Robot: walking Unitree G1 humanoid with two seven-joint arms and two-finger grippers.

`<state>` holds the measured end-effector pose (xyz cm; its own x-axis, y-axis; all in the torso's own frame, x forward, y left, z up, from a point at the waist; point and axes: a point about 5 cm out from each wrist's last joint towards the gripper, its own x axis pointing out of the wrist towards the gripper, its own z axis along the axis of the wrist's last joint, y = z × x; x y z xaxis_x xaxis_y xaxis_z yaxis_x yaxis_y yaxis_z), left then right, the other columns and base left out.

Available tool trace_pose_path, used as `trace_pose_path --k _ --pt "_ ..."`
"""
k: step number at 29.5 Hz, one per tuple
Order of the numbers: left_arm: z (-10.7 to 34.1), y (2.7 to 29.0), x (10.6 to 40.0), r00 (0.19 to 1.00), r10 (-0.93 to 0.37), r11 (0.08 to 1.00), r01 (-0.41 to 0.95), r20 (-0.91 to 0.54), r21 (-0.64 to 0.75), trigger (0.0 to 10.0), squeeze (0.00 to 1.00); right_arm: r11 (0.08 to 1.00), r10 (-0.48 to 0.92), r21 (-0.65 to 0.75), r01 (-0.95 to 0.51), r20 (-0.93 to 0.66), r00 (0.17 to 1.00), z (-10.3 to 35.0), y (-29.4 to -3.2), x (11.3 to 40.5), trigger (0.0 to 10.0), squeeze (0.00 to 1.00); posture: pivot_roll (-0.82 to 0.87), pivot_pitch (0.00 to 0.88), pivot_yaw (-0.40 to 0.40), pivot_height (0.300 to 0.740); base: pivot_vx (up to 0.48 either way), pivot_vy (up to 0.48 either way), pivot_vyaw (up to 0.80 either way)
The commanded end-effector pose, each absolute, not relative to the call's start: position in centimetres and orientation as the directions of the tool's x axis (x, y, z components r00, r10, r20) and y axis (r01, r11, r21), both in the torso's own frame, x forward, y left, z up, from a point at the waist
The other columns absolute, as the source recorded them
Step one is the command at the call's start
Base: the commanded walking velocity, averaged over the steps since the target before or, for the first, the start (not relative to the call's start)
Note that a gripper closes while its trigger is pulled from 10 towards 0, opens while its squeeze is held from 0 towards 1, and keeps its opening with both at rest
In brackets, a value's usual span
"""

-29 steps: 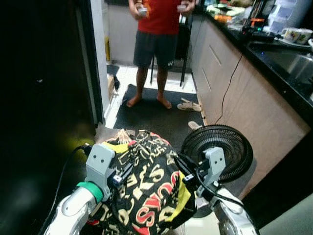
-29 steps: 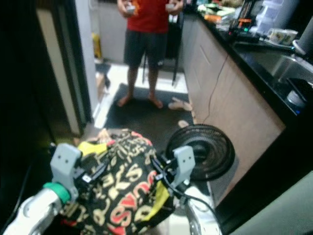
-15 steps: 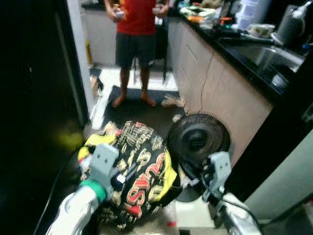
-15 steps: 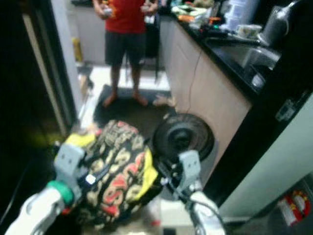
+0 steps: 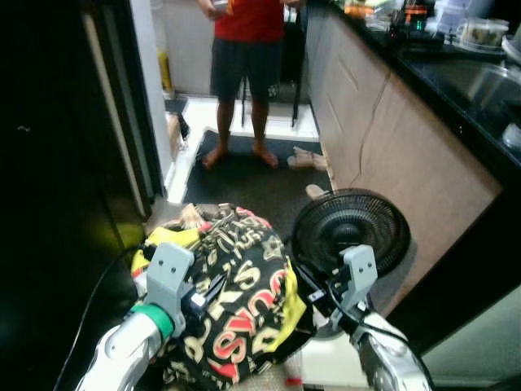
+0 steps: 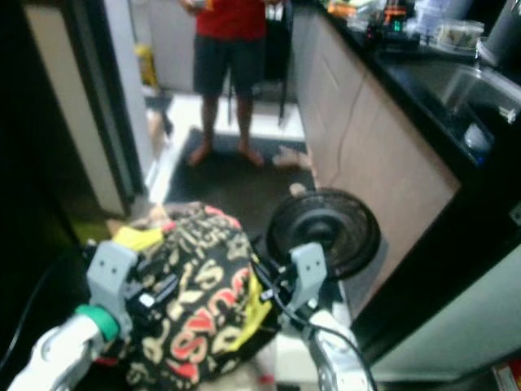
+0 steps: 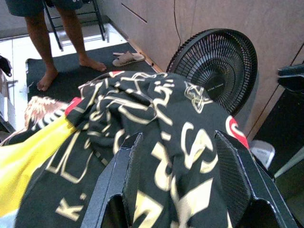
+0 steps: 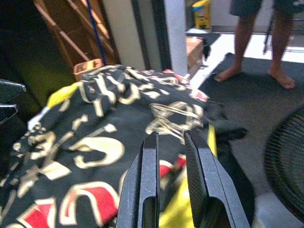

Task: Clothes washing

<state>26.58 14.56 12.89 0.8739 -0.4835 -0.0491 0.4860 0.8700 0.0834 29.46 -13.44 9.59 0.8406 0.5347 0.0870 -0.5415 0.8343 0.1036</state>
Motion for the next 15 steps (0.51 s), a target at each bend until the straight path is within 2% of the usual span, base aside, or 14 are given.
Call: trace_pose_path --k 1,15 --pt "12.36 14.55 26.36 0.87 -0.487 0.867 0.492 -0.074 0.079 10.0 0.0 0.836 0.533 0.114 -0.537 0.069 0.843 9.06 -13.57 29.15 10.0 0.0 0.07 0.011 -0.024 0.74 0.0 0.0 0.0" --pt "12.32 14.44 26.31 0.868 -0.489 0.865 0.495 -0.08 0.077 10.0 0.0 0.835 0.533 0.116 -0.537 0.066 0.843 9.01 -13.58 29.1 10.0 0.0 0.07 0.018 -0.023 0.74 0.0 0.0 0.0"
